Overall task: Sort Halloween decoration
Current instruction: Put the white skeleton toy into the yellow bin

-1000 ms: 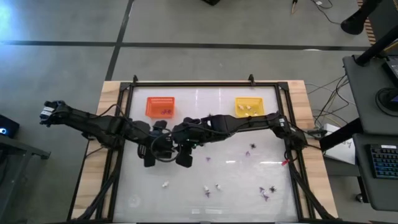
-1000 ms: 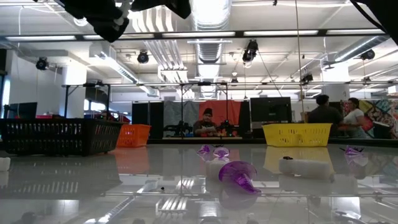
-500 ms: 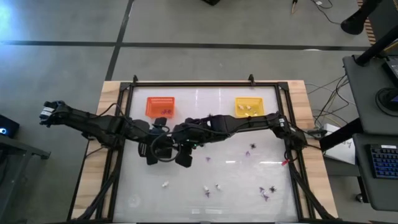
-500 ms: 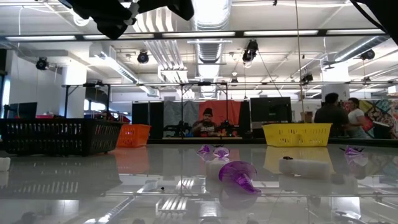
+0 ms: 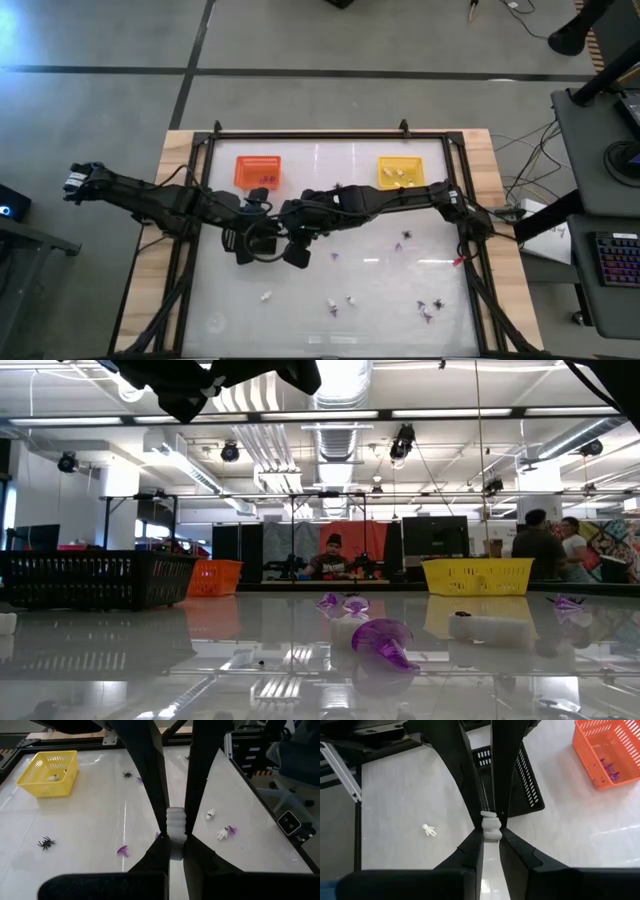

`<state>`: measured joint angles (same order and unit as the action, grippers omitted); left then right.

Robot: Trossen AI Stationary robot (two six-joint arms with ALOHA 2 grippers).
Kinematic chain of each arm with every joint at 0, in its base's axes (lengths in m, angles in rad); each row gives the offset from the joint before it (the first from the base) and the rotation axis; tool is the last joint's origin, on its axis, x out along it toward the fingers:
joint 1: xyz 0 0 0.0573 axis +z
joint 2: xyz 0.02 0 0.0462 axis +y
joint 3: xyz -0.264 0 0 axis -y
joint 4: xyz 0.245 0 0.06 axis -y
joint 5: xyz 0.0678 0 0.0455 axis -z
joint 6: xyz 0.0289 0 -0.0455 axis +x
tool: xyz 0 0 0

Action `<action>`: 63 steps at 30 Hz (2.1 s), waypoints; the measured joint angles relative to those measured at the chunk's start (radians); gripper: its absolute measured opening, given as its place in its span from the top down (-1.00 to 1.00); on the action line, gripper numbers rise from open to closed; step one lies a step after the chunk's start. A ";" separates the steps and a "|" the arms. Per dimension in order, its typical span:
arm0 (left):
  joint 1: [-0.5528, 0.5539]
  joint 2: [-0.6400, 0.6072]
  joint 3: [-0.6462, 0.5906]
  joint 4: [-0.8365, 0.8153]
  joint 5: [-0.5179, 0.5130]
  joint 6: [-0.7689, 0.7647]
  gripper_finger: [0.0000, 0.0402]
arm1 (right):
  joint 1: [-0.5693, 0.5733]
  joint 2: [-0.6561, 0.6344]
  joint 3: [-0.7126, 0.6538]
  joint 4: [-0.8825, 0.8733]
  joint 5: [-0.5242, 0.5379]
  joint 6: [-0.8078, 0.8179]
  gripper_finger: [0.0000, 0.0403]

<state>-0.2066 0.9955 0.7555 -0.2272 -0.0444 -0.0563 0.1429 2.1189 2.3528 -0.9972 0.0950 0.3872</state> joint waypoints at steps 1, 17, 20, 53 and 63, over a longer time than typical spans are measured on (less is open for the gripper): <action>0.000 0.000 0.000 0.000 0.000 0.000 0.99 | 0.000 0.000 0.000 0.000 0.000 0.004 0.75; 0.009 0.001 0.000 0.000 0.006 -0.003 0.99 | 0.002 0.000 0.000 0.017 -0.031 0.009 0.52; 0.010 0.001 0.000 0.001 0.006 -0.004 0.99 | 0.002 0.000 0.000 0.021 -0.019 0.006 0.51; 0.013 0.002 -0.001 0.017 -0.050 -0.004 0.75 | -0.002 -0.002 0.000 0.029 0.027 0.023 0.93; 0.014 -0.002 -0.001 0.012 -0.057 -0.004 0.74 | -0.002 -0.004 0.003 -0.048 0.036 0.051 0.94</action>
<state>-0.1925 0.9939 0.7547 -0.2153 -0.1009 -0.0605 0.1413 2.1151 2.3554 -1.0452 0.1314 0.4383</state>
